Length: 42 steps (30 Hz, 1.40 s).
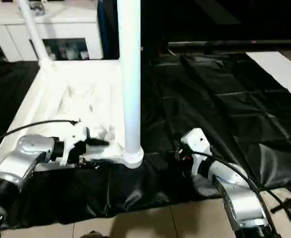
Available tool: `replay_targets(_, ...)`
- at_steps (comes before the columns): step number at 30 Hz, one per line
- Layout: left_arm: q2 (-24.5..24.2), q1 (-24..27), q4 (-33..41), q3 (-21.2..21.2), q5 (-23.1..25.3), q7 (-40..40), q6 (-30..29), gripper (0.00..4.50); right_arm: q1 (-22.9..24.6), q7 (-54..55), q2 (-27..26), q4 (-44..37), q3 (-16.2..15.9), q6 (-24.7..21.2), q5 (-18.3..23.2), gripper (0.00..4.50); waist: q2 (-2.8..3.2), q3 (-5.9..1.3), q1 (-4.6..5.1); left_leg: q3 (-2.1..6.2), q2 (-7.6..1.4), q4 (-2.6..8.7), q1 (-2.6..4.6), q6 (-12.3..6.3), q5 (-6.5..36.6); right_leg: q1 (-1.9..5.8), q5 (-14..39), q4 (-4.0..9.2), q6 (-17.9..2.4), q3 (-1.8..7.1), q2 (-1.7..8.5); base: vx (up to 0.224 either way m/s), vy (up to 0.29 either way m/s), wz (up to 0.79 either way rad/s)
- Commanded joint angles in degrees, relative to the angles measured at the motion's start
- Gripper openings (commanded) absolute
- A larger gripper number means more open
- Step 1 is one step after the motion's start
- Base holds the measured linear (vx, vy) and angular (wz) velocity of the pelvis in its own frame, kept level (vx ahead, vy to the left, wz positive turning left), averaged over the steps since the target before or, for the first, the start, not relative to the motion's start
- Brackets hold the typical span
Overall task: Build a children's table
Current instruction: Rotate table base
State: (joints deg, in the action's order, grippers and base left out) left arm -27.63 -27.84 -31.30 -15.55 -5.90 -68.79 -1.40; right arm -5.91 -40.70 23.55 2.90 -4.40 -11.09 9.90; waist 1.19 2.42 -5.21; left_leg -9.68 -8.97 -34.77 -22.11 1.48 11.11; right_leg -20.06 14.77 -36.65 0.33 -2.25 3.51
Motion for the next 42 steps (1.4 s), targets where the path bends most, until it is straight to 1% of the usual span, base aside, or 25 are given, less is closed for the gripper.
replay_targets(1, -0.3, -1.1, -1.0, -0.4, 0.5, -1.0, -0.4, 3.2, -0.3, -1.4, 0.7, -0.9, -0.6, -0.2, 1.1, 3.67, -0.39, -3.11, -0.29, 1.86, -4.63, 4.66, 1.27, -3.27, 7.6, 1.24, -4.9, 3.94, -14.8, 2.5, 5.89, 0.0, 0.0, 0.0)
replay_targets(3, -0.3, -1.2, -1.5, -0.1, -0.3, -2.2, -2.3, 3.14, 0.2, -2.4, 0.6, -1.5, -1.2, -0.7, 1.5, 3.74, -0.41, -3.01, -0.37, 1.7, -4.7, 4.66, 1.34, -3.52, 8.2, 1.16, -3.6, 4.02, -15.3, 2.56, 5.97, 0.0, 0.0, 0.0)
replay_targets(5, -0.5, -1.3, -1.7, -0.1, -0.5, -3.0, -3.1, 2.94, 0.4, -2.9, 0.6, -1.6, -1.5, -1.0, 1.7, 3.92, -0.66, -2.92, -0.39, 1.64, -4.75, 4.74, 1.37, -3.51, 8.5, 1.1, -2.2, 4.13, -15.3, 2.58, 5.96, 0.0, 0.0, 0.0)
replay_targets(6, -0.5, -1.2, -1.6, 0.0, -0.7, -3.2, -3.6, 2.72, 0.5, -3.1, 0.6, -1.7, -1.7, -1.0, 1.7, 4.14, -0.5, -2.87, -0.47, 1.63, -4.76, 4.77, 1.38, -3.41, 8.8, 1.03, -1.2, 4.22, -15.3, 2.62, 6.04, 0.0, 0.0, 0.0)
replay_targets(7, -0.4, -1.2, -1.5, 0.3, -1.2, -3.6, -4.0, 2.7, 0.6, -3.3, 0.6, -1.8, -1.8, -1.1, 1.7, 4.17, -0.68, -2.85, -0.43, 1.57, -4.75, 4.79, 1.37, -3.23, 9.0, 1.06, -0.6, 4.28, -15.3, 2.64, 6.03, 0.0, 0.0, 0.0)
replay_targets(9, -0.3, -1.2, -1.5, 0.4, -1.4, -3.7, -4.0, 2.68, 0.7, -3.4, 0.6, -1.8, -1.9, -1.1, 1.5, 4.26, -0.66, -2.83, -0.5, 1.58, -4.77, 4.8, 1.36, -3.3, 8.7, 1.03, -0.3, 4.3, -15.2, 2.65, 6.06, 0.0, 0.0, 0.0)
replay_targets(12, -0.4, -1.9, -2.2, 0.2, -1.1, -4.7, -4.2, 2.3, 0.7, -3.6, 0.6, -1.9, -2.2, -1.3, 1.5, 4.5, -0.5, -2.83, -0.53, 1.56, -4.8, 4.82, 1.43, -3.27, 8.6, 0.95, -0.5, 4.32, -15.1, 2.68, 6.01, 0.0, 0.0, 0.0)
replay_targets(14, -0.5, -2.1, -2.4, 0.1, -1.0, -5.1, -4.4, 2.27, 0.7, -3.7, 0.6, -1.9, -2.3, -1.3, 1.5, 4.5, -0.55, -2.79, -0.52, 1.54, -4.77, 4.86, 1.35, -3.22, 8.6, 1.0, -0.5, 4.38, -15.1, 2.7, 6.04, 0.0, 0.0, 0.0)
replay_targets(15, -0.6, -2.3, -2.6, -0.1, -0.7, -5.5, -4.7, 2.25, 0.9, -3.8, 0.7, -2.1, -2.4, -1.3, 1.6, 4.5, -0.42, -2.79, -0.53, 1.53, -4.73, 4.85, 1.39, -3.12, 8.6, 0.98, -0.3, 4.42, -15.1, 2.69, 6.02, 0.0, 0.0, 0.0)
replay_targets(17, -0.7, -2.3, -2.8, -0.2, -0.6, -5.7, -4.9, 1.94, 1.1, -3.9, 0.7, -2.2, -2.4, -1.3, 1.6, 4.5, -0.44, -2.8, -0.52, 1.54, -4.79, 4.89, 1.4, -2.97, 8.7, 1.01, -0.4, 4.43, -15.1, 2.71, 6.02, 0.0, 0.0, 0.0)
replay_targets(19, -1.0, -2.5, -3.0, -0.5, -0.1, -5.9, -4.9, 1.8, 1.5, -3.9, 0.8, -2.6, -2.4, -1.4, 1.6, 4.5, -0.39, -2.8, -0.53, 1.58, -4.81, 4.94, 1.41, -2.83, 8.9, 1.0, -0.4, 4.43, -15.1, 2.7, 5.98, 0.0, 0.0, 0.0)
replay_targets(20, -1.1, -2.5, -3.3, -0.6, 0.2, -6.0, -4.8, 1.8, 1.7, -3.9, 0.7, -2.8, -2.5, -1.5, 1.5, 4.5, -0.24, -2.77, -0.54, 1.62, -4.84, 5.0, 1.39, -2.7, 9.2, 1.01, -0.5, 4.44, -15.0, 2.71, 5.98, 0.0, 0.0, 0.0)
replay_targets(21, -1.1, -2.5, -3.4, -0.7, 0.2, -6.0, -4.7, 1.8, 1.8, -3.9, 0.7, -2.8, -2.5, -1.5, 1.5, 4.5, -0.3, -2.78, -0.49, 1.62, -4.84, 5.02, 1.38, -2.69, 9.3, 1.04, -0.5, 4.44, -15.0, 2.7, 5.95, 0.0, 0.0, 0.0)
replay_targets(22, -1.1, -2.5, -3.4, -0.7, 0.3, -6.1, -4.9, 1.49, 1.9, -3.9, 0.7, -2.8, -2.5, -1.5, 1.5, 4.5, -0.33, -2.75, -0.48, 1.64, -4.84, 5.06, 1.34, -2.67, 9.5, 1.06, -0.5, 4.45, -15.0, 2.7, 6.0, 0.0, 0.0, 0.0)
replay_targets(26, -1.1, -2.7, -3.7, -0.6, 0.4, -6.5, -5.1, 1.24, 2.0, -3.9, 0.7, -3.0, -2.6, -1.6, 1.5, 4.5, -0.29, -2.66, -0.41, 1.61, -4.84, 5.18, 1.45, -2.02, 10.8, 1.0, 1.7, 4.71, -15.1, 2.79, 6.08, 0.0, 0.0, 0.0)
replay_targets(27, -1.1, -2.7, -3.8, -0.6, 0.4, -6.6, -5.2, 1.09, 1.9, -3.8, 0.6, -2.9, -2.7, -1.5, 1.5, 4.5, -0.2, -2.62, -0.47, 1.65, -4.87, 5.24, 1.43, -1.86, 10.9, 0.99, 1.9, 4.75, -15.1, 2.79, 6.13, 0.0, 0.0, 0.0)
replay_targets(31, -1.2, -2.8, -3.7, -0.8, 0.8, -6.8, -5.5, 0.85, 1.6, -3.6, 0.3, -2.7, -2.9, -1.5, 1.4, 4.5, -0.24, -2.68, -0.45, 1.64, -4.91, 5.26, 1.46, -1.8, 10.6, 0.97, 0.9, 4.63, -15.1, 2.79, 6.06, 0.0, 0.0, 0.0)
replay_targets(34, -0.7, -1.3, -1.5, 0.2, 0.5, -3.7, -6.8, 0.48, 0.4, -3.4, -0.4, -1.7, -3.2, -0.9, 1.2, 4.5, -0.25, -2.7, -0.38, 1.63, -4.9, 5.22, 1.48, -2.03, 10.4, 0.95, 0.0, 4.54, -15.4, 2.73, 6.05, 0.0, 0.0, 0.0)
replay_targets(36, -0.2, -0.7, -0.2, 0.7, 0.5, -1.9, -7.4, 0.46, 0.0, -3.6, -0.6, -1.2, -3.3, -0.7, 1.3, 4.5, -0.19, -2.59, -0.39, 1.64, -5.01, 5.31, 1.5, -1.92, 11.1, 0.87, 1.1, 4.69, -15.5, 2.77, 6.13, 0.0, 0.0, 0.0)
replay_targets(37, 0.1, -0.3, 0.5, 0.9, 0.6, -0.9, -7.9, 0.22, -0.3, -4.0, -0.7, -1.0, -3.5, -0.5, 1.4, 4.5, -0.33, -2.53, -0.35, 1.59, -5.0, 5.34, 1.46, -1.71, 11.6, 0.89, 2.0, 4.76, -15.4, 2.81, 6.11, 0.0, 0.0, 0.0)
replay_targets(38, 0.4, 0.2, 1.3, 1.0, 0.5, -0.4, -8.0, 0.22, -0.7, -4.3, -0.7, -0.8, -3.7, -0.4, 1.4, 4.5, -0.52, -2.5, -0.36, 1.56, -5.01, 5.33, 1.48, -1.67, 11.7, 0.89, 2.6, 4.84, -15.3, 2.84, 6.16, 0.0, 0.0, 0.0)
replay_targets(39, 1.0, 1.1, 2.7, 1.3, 0.4, 0.6, -8.1, 0.1, -1.2, -4.8, -0.8, -0.3, -4.1, -0.2, 1.3, 4.5, -0.3, -2.52, -0.42, 1.62, -5.04, 5.34, 1.54, -1.54, 12.0, 0.83, 3.6, 4.87, -15.2, 2.82, 6.19, 0.0, 0.0, 0.0)
replay_targets(40, 1.3, 1.4, 3.2, 1.3, 0.3, 0.9, -8.3, 0.02, -1.5, -5.0, -0.8, -0.2, -4.2, -0.1, 1.3, 4.5, -0.34, -2.46, -0.3, 1.65, -5.03, 5.43, 1.37, -1.48, 11.9, 0.91, 4.0, 4.92, -15.0, 2.81, 6.13, 0.0, 0.0, 0.0)
replay_targets(41, 2.3, 2.8, 5.7, 1.5, 0.2, 2.8, -8.9, 0.01, -2.7, -5.7, -1.2, 0.7, -4.6, 0.2, 1.4, 4.5, -0.66, -2.53, -0.24, 1.62, -5.11, 5.39, 1.35, -1.55, 11.5, 0.95, 3.5, 4.83, -15.0, 2.78, 6.12, 0.0, 0.0, 0.0)
replay_targets(42, 2.3, 2.8, 5.7, 1.5, 0.2, 2.8, -8.9, 0.01, -2.7, -5.7, -1.2, 0.7, -4.6, 0.2, 1.4, 4.5, -0.66, -2.53, -0.24, 1.62, -5.11, 5.39, 1.35, -1.55, 11.5, 0.95, 3.5, 4.83, -15.0, 2.78, 6.12, 0.0, 0.0, 0.0)
